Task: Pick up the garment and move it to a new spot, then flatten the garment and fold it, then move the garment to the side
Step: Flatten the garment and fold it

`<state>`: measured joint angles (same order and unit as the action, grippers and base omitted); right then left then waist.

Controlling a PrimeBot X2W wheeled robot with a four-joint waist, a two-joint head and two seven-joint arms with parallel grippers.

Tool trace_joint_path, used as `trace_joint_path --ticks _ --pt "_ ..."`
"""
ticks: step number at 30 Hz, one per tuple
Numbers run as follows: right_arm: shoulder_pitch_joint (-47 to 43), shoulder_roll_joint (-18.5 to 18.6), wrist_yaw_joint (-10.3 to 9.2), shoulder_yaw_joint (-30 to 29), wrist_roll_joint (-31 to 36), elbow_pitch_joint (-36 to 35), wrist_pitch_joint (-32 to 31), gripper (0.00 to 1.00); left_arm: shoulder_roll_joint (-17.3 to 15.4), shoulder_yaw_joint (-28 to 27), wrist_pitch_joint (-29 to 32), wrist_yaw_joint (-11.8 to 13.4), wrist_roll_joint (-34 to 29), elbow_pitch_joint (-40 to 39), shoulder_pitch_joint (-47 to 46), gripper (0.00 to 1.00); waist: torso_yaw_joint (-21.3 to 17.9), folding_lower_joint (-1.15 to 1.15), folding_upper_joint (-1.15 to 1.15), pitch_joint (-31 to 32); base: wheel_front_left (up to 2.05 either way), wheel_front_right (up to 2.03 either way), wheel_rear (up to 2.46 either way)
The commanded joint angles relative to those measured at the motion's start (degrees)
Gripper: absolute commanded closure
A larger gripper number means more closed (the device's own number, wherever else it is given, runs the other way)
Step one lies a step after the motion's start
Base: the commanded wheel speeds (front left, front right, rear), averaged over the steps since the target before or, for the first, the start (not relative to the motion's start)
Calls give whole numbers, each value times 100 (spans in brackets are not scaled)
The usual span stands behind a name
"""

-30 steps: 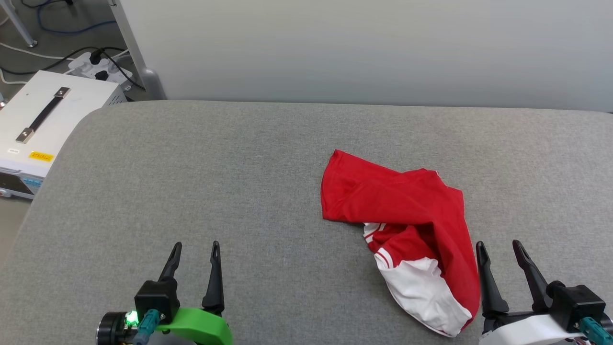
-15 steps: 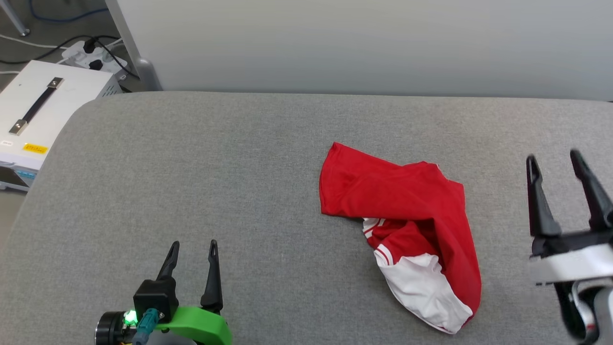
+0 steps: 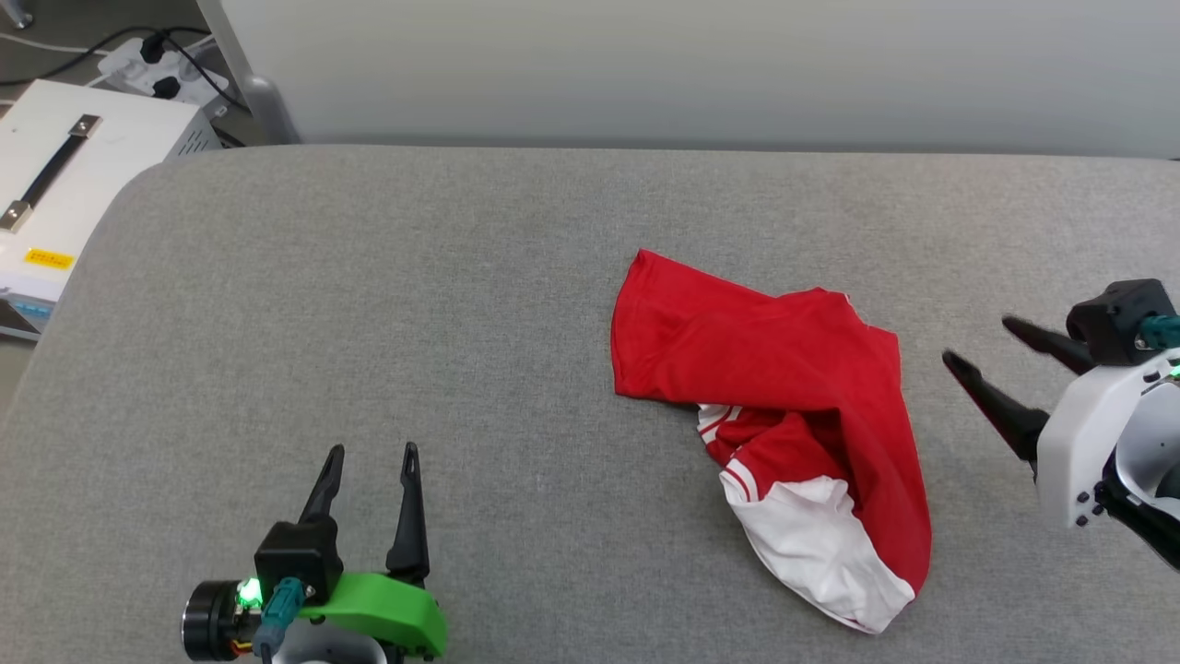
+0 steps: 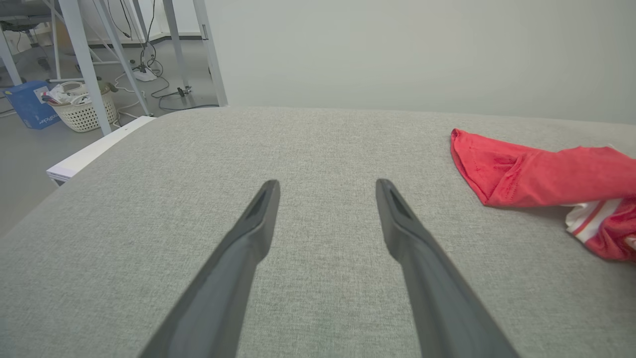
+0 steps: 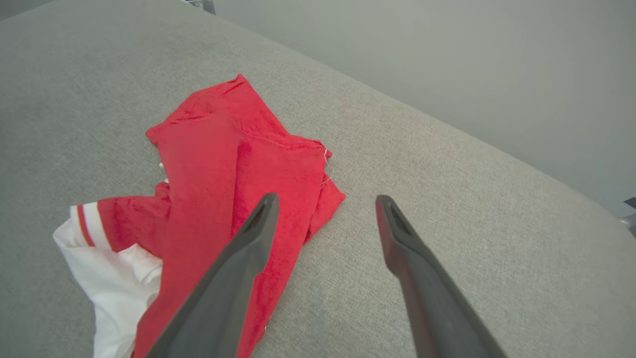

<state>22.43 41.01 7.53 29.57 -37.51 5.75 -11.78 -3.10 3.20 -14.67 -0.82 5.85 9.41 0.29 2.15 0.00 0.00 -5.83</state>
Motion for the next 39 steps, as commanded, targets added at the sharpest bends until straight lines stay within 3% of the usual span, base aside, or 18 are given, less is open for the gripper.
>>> trace_joint_path --ticks 1,5,8,18,24,25,26,27,33,39 --pt "125 108 -4 154 -287 -9 -357 0 21 -1 -33 3 -10 -25 -152 0 31 0 0 -105 0 0 0" --pt "301 415 -4 616 -896 22 -1482 0 22 45 -33 23 0 -65 -261 0 94 0 0 -282 0 0 0" --pt "408 435 -4 832 -1151 125 -1872 0 22 93 -33 46 20 -86 -349 0 168 0 0 -425 0 0 0" --pt "410 -77 -4 1715 -1252 1224 -1693 0 22 242 -33 138 85 -105 -577 0 392 0 0 -866 0 0 0" --pt "338 -288 -4 2184 -1444 1571 -1224 0 22 212 -33 188 81 -65 -586 0 314 0 0 -839 0 0 0" --pt "371 -289 -4 2254 -1474 1552 -1085 56 22 199 -33 190 80 -45 -583 0 279 0 0 -797 0 0 0" --pt "413 -282 -4 2274 -1493 1537 -930 96 22 188 -33 190 83 -28 -577 0 247 0 0 -755 0 0 0" --pt "460 -259 -4 2292 -1528 1520 -757 100 22 178 -33 183 92 -6 -572 0 215 0 0 -699 0 0 0" --pt "803 -16 -4 2161 -1444 1257 343 100 22 160 -33 175 86 27 -474 0 56 0 0 -358 0 0 0" --pt "1025 218 -4 1872 -1348 716 950 100 22 117 -33 168 58 37 -322 0 -44 0 0 -127 0 0 0"
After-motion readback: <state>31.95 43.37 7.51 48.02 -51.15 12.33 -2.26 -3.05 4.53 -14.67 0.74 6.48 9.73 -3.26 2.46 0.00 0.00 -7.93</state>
